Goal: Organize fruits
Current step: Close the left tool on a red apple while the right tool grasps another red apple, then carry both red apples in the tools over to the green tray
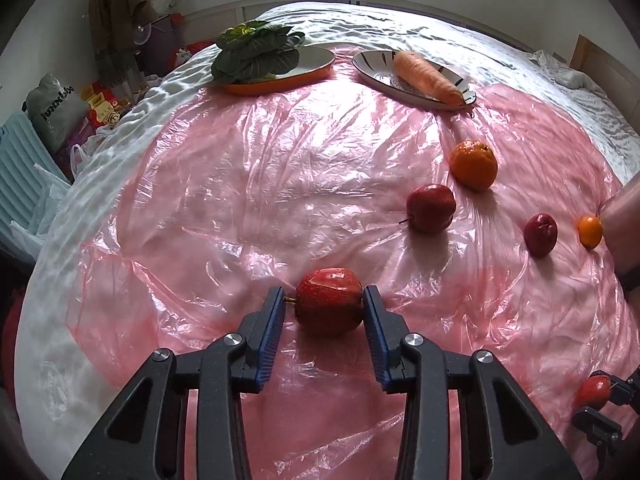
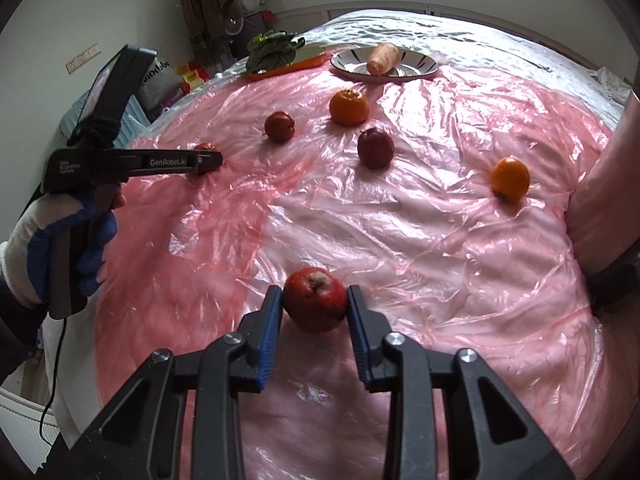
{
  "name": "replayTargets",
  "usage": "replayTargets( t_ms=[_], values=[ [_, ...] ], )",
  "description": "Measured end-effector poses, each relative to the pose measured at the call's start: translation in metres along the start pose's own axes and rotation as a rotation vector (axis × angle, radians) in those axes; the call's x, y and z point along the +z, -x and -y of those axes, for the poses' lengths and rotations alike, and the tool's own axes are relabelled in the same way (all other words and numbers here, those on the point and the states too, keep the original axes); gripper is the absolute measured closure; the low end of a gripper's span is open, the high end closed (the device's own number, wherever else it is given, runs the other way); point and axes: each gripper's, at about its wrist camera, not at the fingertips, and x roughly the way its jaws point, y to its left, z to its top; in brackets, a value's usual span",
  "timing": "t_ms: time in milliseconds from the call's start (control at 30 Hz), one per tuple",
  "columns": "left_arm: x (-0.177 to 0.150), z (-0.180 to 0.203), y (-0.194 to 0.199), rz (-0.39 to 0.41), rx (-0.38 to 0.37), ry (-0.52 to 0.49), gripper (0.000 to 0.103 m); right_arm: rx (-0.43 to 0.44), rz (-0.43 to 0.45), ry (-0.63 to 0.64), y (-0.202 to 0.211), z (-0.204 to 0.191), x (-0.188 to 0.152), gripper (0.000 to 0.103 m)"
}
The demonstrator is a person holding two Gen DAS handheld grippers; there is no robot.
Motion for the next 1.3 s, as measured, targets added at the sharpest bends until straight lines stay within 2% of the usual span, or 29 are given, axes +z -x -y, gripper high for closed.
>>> replayTargets(
  t_ms=[333,667,867,1300],
  values=[
    [-0.006,-0.007,0.038,0.045,-0.021,0.030,0.069,-0.020,0.032,0.013,0.028,-0.003,0.000,0.054],
    [-0.040,0.013,0.082,0.065,-0.056,-0.009,0.069,-0.078,0.033,-0.015,0.063,0.014,-0.028,0.054],
    [-0.066,0.054,0.102,0.056,-0.115,-0.068,0.069,-0.133,0.040,-0.064,0.090,0.041,-0.049,0.054],
    [-0.114,0.185,0.137,0.016,-0.286,-0.231,0.069,-0.268,0.072,-0.147,0.150,0.109,-0.091,0.054]
  ],
)
